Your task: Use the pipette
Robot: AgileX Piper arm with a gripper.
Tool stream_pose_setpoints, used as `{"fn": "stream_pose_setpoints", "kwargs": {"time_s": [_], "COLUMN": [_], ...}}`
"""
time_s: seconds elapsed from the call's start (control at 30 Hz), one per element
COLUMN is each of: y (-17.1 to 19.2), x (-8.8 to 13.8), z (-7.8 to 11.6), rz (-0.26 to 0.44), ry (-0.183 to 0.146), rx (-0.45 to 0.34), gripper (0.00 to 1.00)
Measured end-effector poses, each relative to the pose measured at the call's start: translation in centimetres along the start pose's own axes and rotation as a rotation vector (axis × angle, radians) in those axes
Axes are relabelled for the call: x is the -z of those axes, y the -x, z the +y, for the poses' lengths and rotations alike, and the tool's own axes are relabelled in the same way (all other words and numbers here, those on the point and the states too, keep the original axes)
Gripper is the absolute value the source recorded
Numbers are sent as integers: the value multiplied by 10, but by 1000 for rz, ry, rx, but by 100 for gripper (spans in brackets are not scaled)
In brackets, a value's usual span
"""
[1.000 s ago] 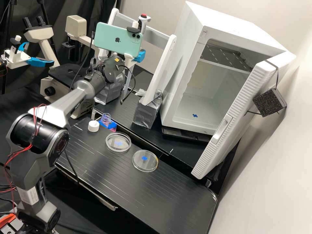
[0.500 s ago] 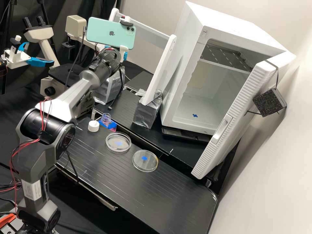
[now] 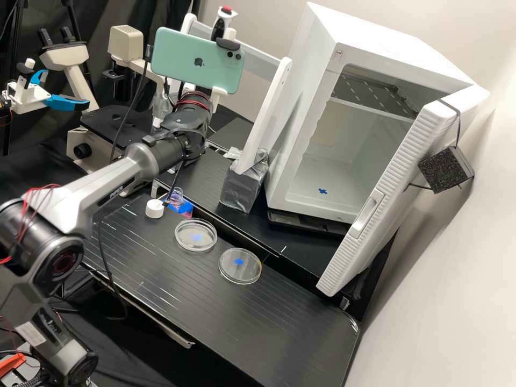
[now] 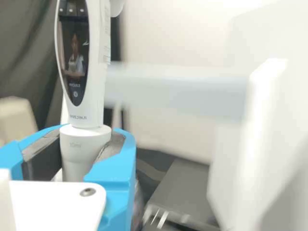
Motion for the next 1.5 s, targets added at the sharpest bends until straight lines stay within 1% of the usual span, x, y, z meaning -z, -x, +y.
{"fn": "stream_pose_setpoints", "kwargs": {"time_s": [0.03, 0.07, 0.1, 0.17, 0.23, 0.33, 0.37, 0.47, 0.63, 0.67, 0.8, 0.83, 1.03, 1.1, 1.17, 1.23, 1.33, 1.4, 1.5], "y": [6, 7, 8, 5, -1, -16, -25, -41, -60, -65, -73, -75, -84, -86, -87, -89, -94, -98, -101], "x": [6, 9, 13, 20, 24, 26, 26, 23, 13, 10, 6, 6, 4, 3, 3, 3, -2, -6, -11], "z": [5, 8, 10, 11, 7, -2, -8, -17, -21, -21, -18, -17, -5, -4, -3, -2, -4, -8, -15], "rz": [11, 15, 24, 33, 23, -4, -16, -66, -134, -150, -183, -188, -211, -219, -222, -227, -243, -256, -266], "ry": [-11, -11, -13, -12, 4, 38, 47, 72, 84, 77, 77, 73, 70, 74, 69, 72, 76, 85, 77], "rx": [-36, -51, -62, -56, -30, 39, 74, 129, 176, 179, 186, 180, 143, 139, 135, 143, 153, 165, 185], "gripper": [0, 0, 0, 0, 0, 0, 0, 0, 0, 0, 0, 0, 0, 0, 0, 0, 0, 0, 0]}}
